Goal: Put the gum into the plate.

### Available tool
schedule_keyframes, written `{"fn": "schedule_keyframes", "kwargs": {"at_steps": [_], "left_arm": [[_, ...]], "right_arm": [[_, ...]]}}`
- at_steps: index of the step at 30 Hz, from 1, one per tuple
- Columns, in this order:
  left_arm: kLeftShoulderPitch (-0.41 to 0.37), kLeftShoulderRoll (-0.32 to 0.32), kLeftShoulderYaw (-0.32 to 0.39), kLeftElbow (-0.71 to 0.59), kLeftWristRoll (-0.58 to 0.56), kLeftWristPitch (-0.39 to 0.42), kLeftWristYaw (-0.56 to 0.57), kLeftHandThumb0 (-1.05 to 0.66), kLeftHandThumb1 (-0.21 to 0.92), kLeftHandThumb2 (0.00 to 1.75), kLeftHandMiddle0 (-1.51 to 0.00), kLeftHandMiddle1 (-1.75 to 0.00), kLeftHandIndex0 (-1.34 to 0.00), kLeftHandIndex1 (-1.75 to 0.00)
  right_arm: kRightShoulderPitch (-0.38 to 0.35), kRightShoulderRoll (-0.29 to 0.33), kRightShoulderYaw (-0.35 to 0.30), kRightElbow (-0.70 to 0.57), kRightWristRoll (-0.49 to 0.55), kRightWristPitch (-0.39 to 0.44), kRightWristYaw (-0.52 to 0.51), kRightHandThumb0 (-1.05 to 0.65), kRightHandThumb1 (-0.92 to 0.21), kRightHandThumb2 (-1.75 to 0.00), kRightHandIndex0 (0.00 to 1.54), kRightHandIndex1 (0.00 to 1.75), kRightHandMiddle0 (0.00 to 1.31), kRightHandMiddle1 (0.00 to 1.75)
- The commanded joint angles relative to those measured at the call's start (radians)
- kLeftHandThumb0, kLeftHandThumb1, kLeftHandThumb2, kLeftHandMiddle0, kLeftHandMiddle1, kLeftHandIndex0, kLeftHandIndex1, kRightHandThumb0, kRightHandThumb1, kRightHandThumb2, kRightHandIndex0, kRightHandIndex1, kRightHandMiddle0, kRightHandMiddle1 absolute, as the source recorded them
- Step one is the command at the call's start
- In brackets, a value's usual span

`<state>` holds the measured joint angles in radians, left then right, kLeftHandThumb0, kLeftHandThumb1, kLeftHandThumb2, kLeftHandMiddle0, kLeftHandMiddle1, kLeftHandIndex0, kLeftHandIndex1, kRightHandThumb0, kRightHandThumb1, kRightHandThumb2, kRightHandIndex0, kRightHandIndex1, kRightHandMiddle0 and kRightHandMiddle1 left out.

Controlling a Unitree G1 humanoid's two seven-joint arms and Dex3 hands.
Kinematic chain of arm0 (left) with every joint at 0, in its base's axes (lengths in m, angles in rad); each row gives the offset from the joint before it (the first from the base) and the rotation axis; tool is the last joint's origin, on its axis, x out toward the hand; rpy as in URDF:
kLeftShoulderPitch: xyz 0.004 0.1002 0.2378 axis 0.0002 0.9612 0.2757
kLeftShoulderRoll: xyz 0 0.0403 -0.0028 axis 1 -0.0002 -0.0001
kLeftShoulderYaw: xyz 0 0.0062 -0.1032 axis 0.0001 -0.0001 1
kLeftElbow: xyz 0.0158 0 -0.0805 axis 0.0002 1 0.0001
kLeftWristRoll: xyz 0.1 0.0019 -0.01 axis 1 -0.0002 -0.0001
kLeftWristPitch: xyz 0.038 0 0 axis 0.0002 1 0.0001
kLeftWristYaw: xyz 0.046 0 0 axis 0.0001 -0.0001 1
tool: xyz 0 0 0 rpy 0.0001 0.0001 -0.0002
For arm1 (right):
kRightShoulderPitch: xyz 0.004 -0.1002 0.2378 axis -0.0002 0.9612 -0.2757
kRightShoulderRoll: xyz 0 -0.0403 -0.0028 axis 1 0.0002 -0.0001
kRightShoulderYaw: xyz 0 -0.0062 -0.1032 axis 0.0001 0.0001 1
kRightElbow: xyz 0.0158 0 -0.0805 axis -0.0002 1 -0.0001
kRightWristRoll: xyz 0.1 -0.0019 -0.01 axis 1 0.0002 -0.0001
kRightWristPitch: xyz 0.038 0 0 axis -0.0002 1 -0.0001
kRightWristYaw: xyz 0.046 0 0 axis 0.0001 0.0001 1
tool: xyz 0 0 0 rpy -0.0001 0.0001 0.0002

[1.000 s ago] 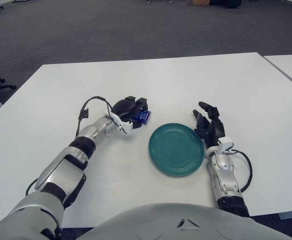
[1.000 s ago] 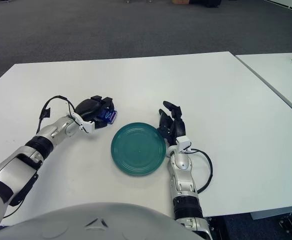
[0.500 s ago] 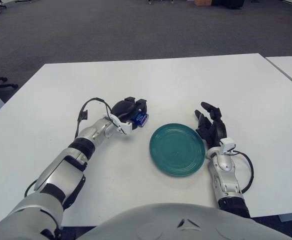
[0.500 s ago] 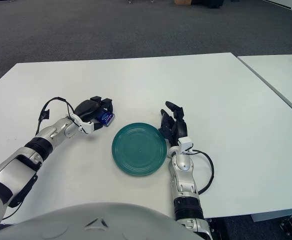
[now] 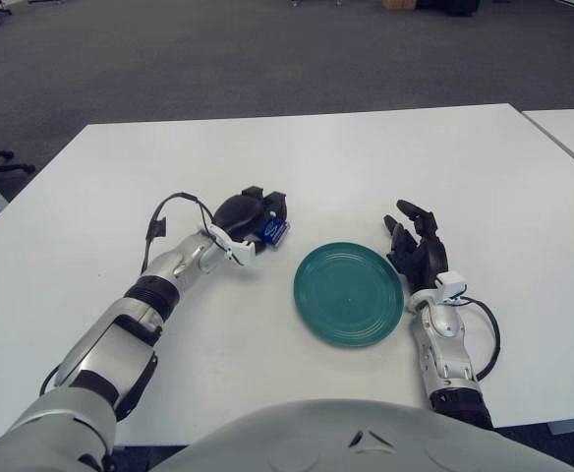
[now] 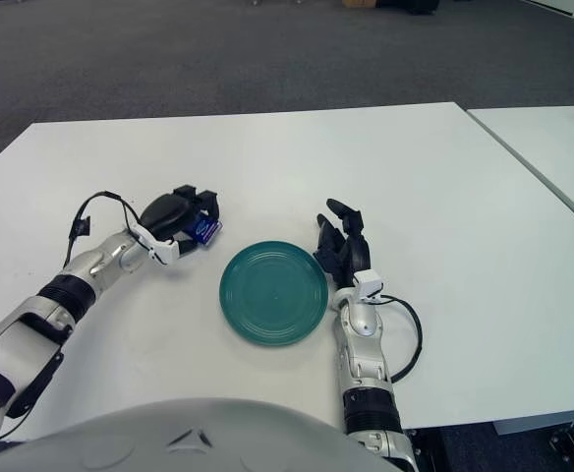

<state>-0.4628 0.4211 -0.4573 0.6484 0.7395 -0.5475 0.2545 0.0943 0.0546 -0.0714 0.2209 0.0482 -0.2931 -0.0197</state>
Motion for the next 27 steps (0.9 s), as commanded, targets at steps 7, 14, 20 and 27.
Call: {"fn": "schedule_keyframes", "kwargs": {"at_steps": [7,14,20,27], "left_arm": [[0.058,0.033,0.166,-0.418,-0.115,0.101,-0.102,0.0,0.1,1.56,-0.74,-1.75,-0.59,-1.7],[0.103,-0.051,0.1,-0.564,-0.036,0.176,-0.132,0.0,0.08,1.57,-0.75,-1.75,-0.62,-1.69],[0.116,-0.06,0.067,-0.587,-0.056,0.153,-0.187,0.0,0.02,1.65,-0.81,-1.75,-0.64,-1.73],[0.144,-0.059,0.023,-0.624,-0.072,0.086,-0.278,0.0,-0.01,1.69,-0.83,-1.75,-0.65,-1.75]], "right_arm": [[0.074,-0.01,-0.015,0.035,0.004,0.056,-0.005,-0.55,-0.92,-0.83,0.53,0.09,0.03,0.95],[0.094,-0.02,-0.003,0.03,-0.014,0.057,-0.007,-0.56,-0.92,-0.82,0.57,0.11,0.04,0.96],[0.105,-0.021,0.009,0.008,-0.014,0.074,-0.001,-0.58,-0.92,-0.82,0.56,0.12,0.04,0.95],[0.114,-0.011,0.007,0.0,0.005,0.065,0.007,-0.58,-0.92,-0.79,0.56,0.12,0.03,0.95]]}}
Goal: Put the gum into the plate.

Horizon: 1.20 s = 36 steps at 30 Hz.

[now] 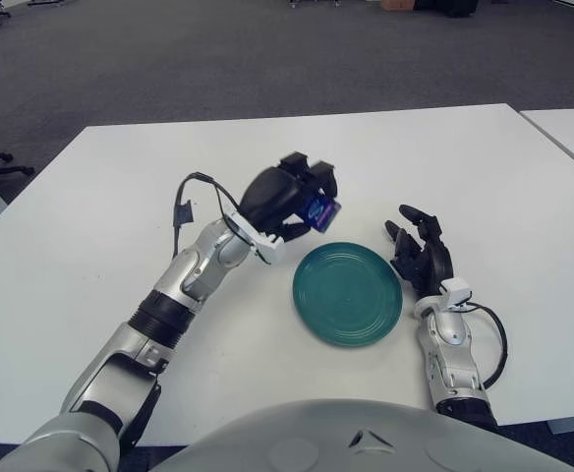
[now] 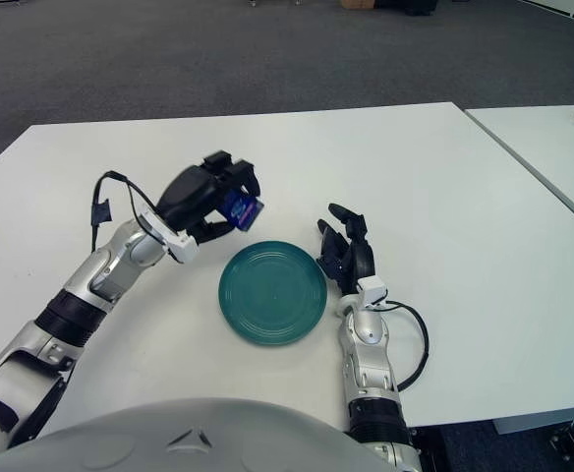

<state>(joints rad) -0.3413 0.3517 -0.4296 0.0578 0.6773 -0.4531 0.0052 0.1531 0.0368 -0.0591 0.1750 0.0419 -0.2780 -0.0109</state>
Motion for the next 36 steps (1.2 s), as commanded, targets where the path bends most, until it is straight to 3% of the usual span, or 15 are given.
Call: {"fn": "schedule_keyframes", "kwargs": {"at_steps": [1,9,16,25,31,34,36], "left_arm": [[0.036,0.007,-0.011,-0.043,-0.01,-0.01,-0.036,0.0,-0.01,1.69,-0.83,-1.75,-0.65,-1.75],[0.089,-0.027,-0.06,-0.087,0.027,-0.035,-0.041,0.0,0.0,1.68,-0.82,-1.75,-0.64,-1.75],[0.126,-0.044,-0.074,-0.114,-0.038,-0.027,-0.117,0.0,0.02,1.65,-0.81,-1.73,-0.62,-1.75],[0.129,-0.06,-0.084,-0.109,-0.027,-0.012,-0.149,0.0,0.0,1.66,-0.85,-1.68,-0.64,-1.75],[0.141,-0.065,-0.078,-0.158,-0.103,0.083,-0.274,0.0,0.0,1.65,-0.86,-1.66,-0.64,-1.75],[0.147,-0.063,-0.077,-0.186,-0.128,0.129,-0.33,0.0,0.0,1.63,-0.83,-1.72,-0.69,-1.64],[0.15,-0.06,-0.078,-0.205,-0.142,0.164,-0.369,-0.01,0.07,1.54,-0.8,-1.73,-0.66,-1.58]], "right_arm": [[0.056,0.008,-0.006,0.047,0.012,0.045,-0.002,-0.58,-0.92,-0.78,0.55,0.12,0.03,0.95],[0.063,0.007,-0.01,0.047,0.019,0.055,0.003,-0.57,-0.92,-0.81,0.46,0.08,0.0,0.89],[0.056,0.008,-0.011,0.057,0.031,0.065,0.017,-0.55,-0.92,-0.85,0.41,0.04,0.0,0.83],[0.06,0.007,-0.01,0.054,0.034,0.064,0.03,-0.55,-0.92,-0.88,0.39,0.03,0.0,0.82],[0.063,0.012,-0.006,0.035,0.029,0.072,0.025,-0.56,-0.92,-0.88,0.4,0.03,0.0,0.83],[0.065,0.013,-0.004,0.028,0.024,0.075,0.021,-0.56,-0.92,-0.88,0.4,0.03,0.0,0.84],[0.066,0.013,-0.001,0.024,0.018,0.076,0.017,-0.56,-0.92,-0.88,0.41,0.03,0.0,0.84]]}}
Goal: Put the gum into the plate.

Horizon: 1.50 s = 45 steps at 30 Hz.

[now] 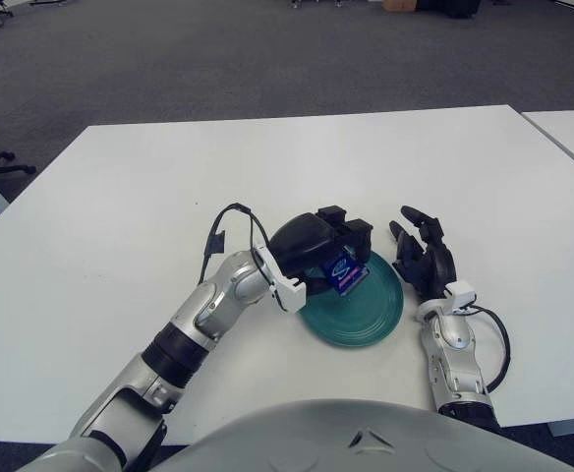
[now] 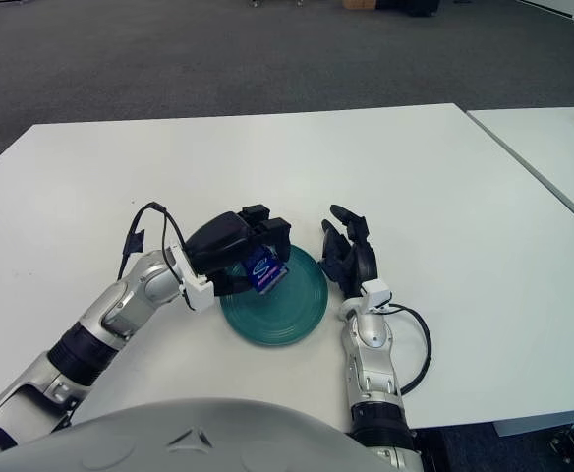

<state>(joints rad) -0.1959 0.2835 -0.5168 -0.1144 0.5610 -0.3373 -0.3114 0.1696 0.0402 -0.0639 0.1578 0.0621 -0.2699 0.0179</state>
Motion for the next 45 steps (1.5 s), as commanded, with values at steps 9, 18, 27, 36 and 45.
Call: {"fn": "schedule_keyframes", "kwargs": {"at_steps": [9,18,27,36,45], "left_arm": [[0.0,0.038,-0.011,0.0,-0.075,0.033,-0.139,-0.81,0.75,0.33,-0.06,-0.5,-0.03,-0.56],[0.003,0.062,0.011,0.015,-0.065,-0.058,-0.097,-1.04,0.91,0.22,0.0,-0.02,0.0,-0.02],[-0.013,0.066,0.021,0.033,-0.068,-0.086,-0.095,-1.05,0.92,0.32,0.0,0.0,0.0,0.0],[-0.016,0.034,0.052,0.054,-0.139,-0.077,-0.098,-1.05,0.92,0.19,0.0,0.0,0.0,0.0],[-0.005,0.043,0.126,0.022,-0.266,0.011,-0.15,-1.05,0.87,0.03,0.0,0.0,0.0,0.0]], "right_arm": [[0.027,0.006,0.025,0.01,-0.043,0.081,-0.039,-0.53,-0.92,-0.84,0.43,0.04,0.0,0.84],[0.031,-0.008,0.049,-0.022,-0.075,0.06,-0.038,-0.55,-0.92,-0.89,0.37,0.01,0.0,0.81],[0.024,-0.012,0.06,-0.042,-0.084,0.073,-0.039,-0.57,-0.92,-0.91,0.3,0.0,0.0,0.78],[0.02,-0.013,0.062,-0.057,-0.102,0.1,-0.057,-0.56,-0.92,-0.89,0.38,0.05,0.0,0.83],[0.029,0.0,0.063,-0.071,-0.098,0.132,-0.074,-0.56,-0.92,-0.85,0.48,0.08,0.01,0.9]]}}
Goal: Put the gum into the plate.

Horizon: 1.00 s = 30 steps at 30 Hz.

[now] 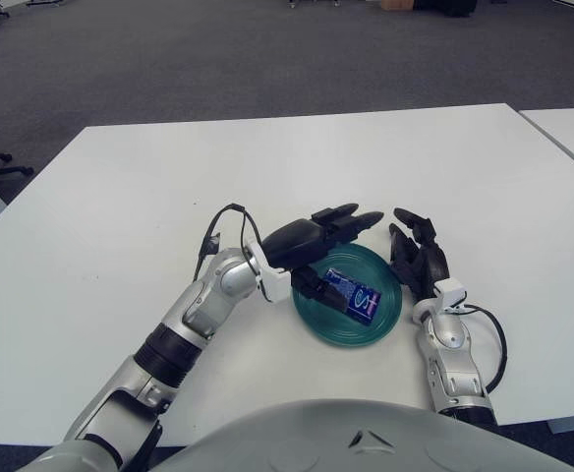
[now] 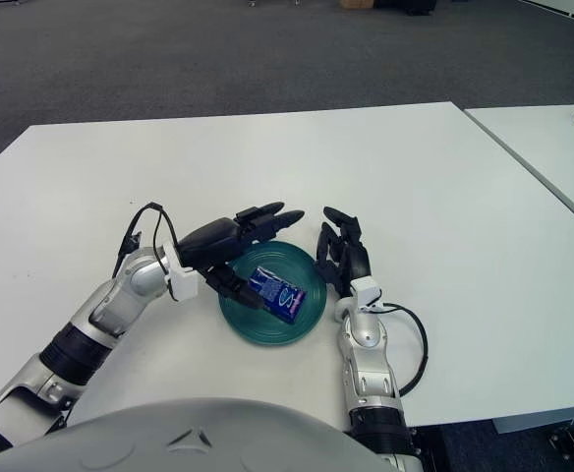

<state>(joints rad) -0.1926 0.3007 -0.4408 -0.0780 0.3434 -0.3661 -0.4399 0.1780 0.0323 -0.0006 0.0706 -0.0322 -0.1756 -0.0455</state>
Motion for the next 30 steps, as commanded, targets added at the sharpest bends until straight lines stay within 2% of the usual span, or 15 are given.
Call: {"fn": "schedule_keyframes", "kwargs": {"at_steps": [1,2,6,12,14,15,16,17,18,22,27,30], "left_arm": [[-0.003,0.03,0.069,-0.019,-0.073,0.058,-0.028,-1.05,0.87,0.02,0.0,0.0,0.0,0.0],[0.001,0.031,0.081,-0.022,-0.088,0.071,-0.032,-1.05,0.87,0.02,0.0,0.0,0.0,0.0],[-0.003,-0.037,0.154,0.098,-0.157,0.105,0.048,-1.05,0.9,0.03,0.0,0.0,0.0,0.0],[0.071,-0.124,0.241,0.103,-0.288,0.159,0.114,-1.05,0.92,0.21,0.0,0.0,0.0,0.0],[0.136,-0.164,0.288,0.077,-0.401,0.202,0.114,-1.05,0.92,0.3,0.0,0.0,0.0,0.0],[0.202,-0.204,0.327,0.069,-0.484,0.215,0.127,-1.05,0.92,0.32,0.0,0.0,0.0,0.0],[0.247,-0.231,0.353,0.064,-0.539,0.222,0.136,-1.05,0.92,0.45,-0.04,0.0,-0.01,-0.18],[0.282,-0.253,0.375,0.052,-0.576,0.236,0.152,-1.05,0.92,0.5,-0.06,0.0,-0.01,-0.26],[0.303,-0.265,0.388,0.042,-0.598,0.248,0.163,-1.05,0.92,0.61,-0.1,-0.01,-0.01,-0.43],[0.328,-0.312,0.421,-0.012,-0.604,0.323,0.259,-1.05,0.92,0.86,-0.23,-0.03,0.0,-0.76],[0.338,-0.316,0.453,0.019,-0.519,0.277,0.333,-1.05,0.92,0.96,-0.35,-0.07,-0.07,-0.91],[0.349,-0.318,0.467,0.031,-0.489,0.252,0.359,-1.05,0.92,0.99,-0.44,-0.11,-0.15,-0.98]], "right_arm": [[0.021,0.009,0.0,0.016,-0.003,0.041,-0.013,-0.57,-0.92,-0.84,0.5,0.09,0.01,0.9],[0.022,0.01,0.0,0.015,-0.002,0.043,-0.015,-0.57,-0.92,-0.84,0.51,0.1,0.01,0.91],[0.026,0.016,-0.001,0.012,0.005,0.051,-0.02,-0.56,-0.92,-0.8,0.56,0.13,0.03,0.92],[0.044,0.024,0.009,-0.01,0.001,0.064,-0.027,-0.54,-0.92,-0.78,0.59,0.16,0.05,0.91],[0.052,0.026,0.017,-0.029,-0.007,0.08,-0.03,-0.54,-0.92,-0.77,0.59,0.17,0.06,0.91],[0.057,0.03,0.024,-0.048,-0.01,0.096,-0.034,-0.54,-0.92,-0.77,0.59,0.17,0.07,0.91],[0.061,0.032,0.028,-0.062,-0.013,0.108,-0.036,-0.54,-0.92,-0.77,0.59,0.17,0.07,0.92],[0.065,0.034,0.032,-0.074,-0.014,0.12,-0.038,-0.54,-0.92,-0.77,0.59,0.18,0.08,0.92],[0.067,0.036,0.034,-0.083,-0.014,0.128,-0.04,-0.53,-0.92,-0.77,0.59,0.18,0.08,0.92],[0.075,0.042,0.04,-0.113,-0.011,0.164,-0.047,-0.53,-0.92,-0.76,0.58,0.18,0.09,0.92],[0.075,0.046,0.038,-0.126,-0.005,0.189,-0.046,-0.52,-0.92,-0.75,0.55,0.18,0.08,0.91],[0.074,0.046,0.035,-0.124,0.0,0.192,-0.043,-0.52,-0.92,-0.73,0.54,0.19,0.08,0.92]]}}
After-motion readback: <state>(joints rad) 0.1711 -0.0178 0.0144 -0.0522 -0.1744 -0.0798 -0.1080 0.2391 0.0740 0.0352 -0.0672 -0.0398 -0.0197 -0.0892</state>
